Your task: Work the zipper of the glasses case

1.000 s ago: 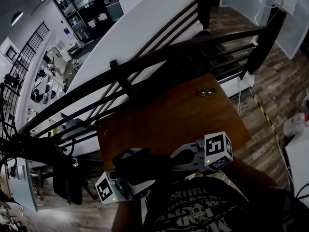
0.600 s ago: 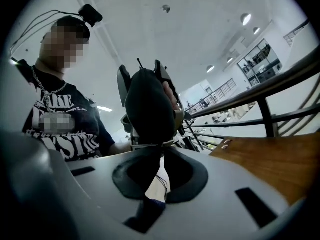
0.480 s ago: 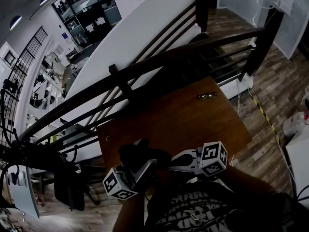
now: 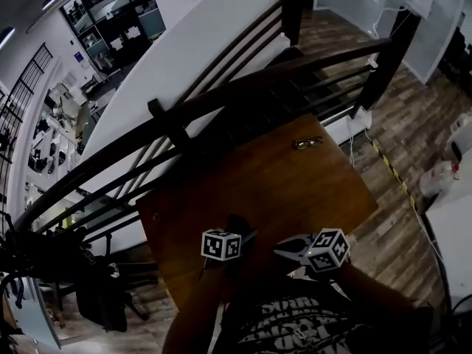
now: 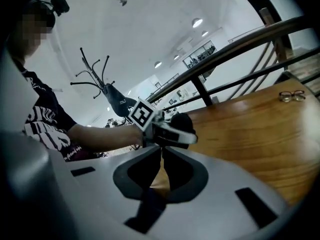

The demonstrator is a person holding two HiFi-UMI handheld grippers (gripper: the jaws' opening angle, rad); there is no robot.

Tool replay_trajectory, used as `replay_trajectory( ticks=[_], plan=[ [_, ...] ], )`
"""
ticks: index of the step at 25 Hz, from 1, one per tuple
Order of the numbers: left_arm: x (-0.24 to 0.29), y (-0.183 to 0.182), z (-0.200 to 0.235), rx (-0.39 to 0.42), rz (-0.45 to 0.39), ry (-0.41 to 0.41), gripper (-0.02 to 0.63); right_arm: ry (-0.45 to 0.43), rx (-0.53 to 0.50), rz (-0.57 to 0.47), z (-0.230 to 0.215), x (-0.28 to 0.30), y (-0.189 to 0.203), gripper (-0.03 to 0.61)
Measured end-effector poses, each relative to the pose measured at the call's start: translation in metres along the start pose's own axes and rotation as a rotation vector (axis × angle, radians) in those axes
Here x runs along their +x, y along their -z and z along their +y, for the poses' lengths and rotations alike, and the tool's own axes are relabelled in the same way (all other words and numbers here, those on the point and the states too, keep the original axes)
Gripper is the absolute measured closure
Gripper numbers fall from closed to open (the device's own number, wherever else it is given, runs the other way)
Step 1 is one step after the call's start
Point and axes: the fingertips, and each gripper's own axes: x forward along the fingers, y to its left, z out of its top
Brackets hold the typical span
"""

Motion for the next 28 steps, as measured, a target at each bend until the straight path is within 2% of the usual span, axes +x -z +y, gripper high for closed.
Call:
replay_trajectory(
  ticks=[2,4,7,10,14,19,22,25,28],
  plan=[
    [0.021,0.029,0.012,0.165,0.182,-0.051,0.356,0.010,0.006,0.011,0.001,0.007,0.003,0.560],
    [0.040,0.057,0.026,0.308,0.327,-0.094,0.355,0.028,0.012,0.015,0.000,0.011,0.006,0.560],
    [0.061,0.101,0.046,0.435,0.502,-0.132,0.354,0.055,0.013,0.020,-0.001,0.014,0.013,0.560],
    [0.065,0.117,0.056,0.501,0.562,-0.138,0.354,0.072,0.026,0.024,0.003,0.014,0.018,0.560],
    [0.062,0.124,0.063,0.490,0.554,-0.127,0.353,0.081,0.040,0.028,0.007,0.011,0.022,0.560],
    [0.054,0.107,0.065,0.443,0.461,-0.133,0.340,0.082,0.023,0.036,-0.002,0.009,0.021,0.560],
    [0.020,0.076,0.060,0.378,0.333,-0.151,0.339,0.114,-0.017,-0.001,-0.004,0.006,0.001,0.560],
    [-0.023,0.032,0.037,0.272,0.071,-0.104,0.339,0.174,-0.084,-0.099,-0.011,-0.005,-0.027,0.560],
    [-0.089,-0.024,-0.002,0.220,-0.253,-0.088,0.339,0.216,-0.163,-0.236,-0.015,-0.025,-0.063,0.561]
  ],
)
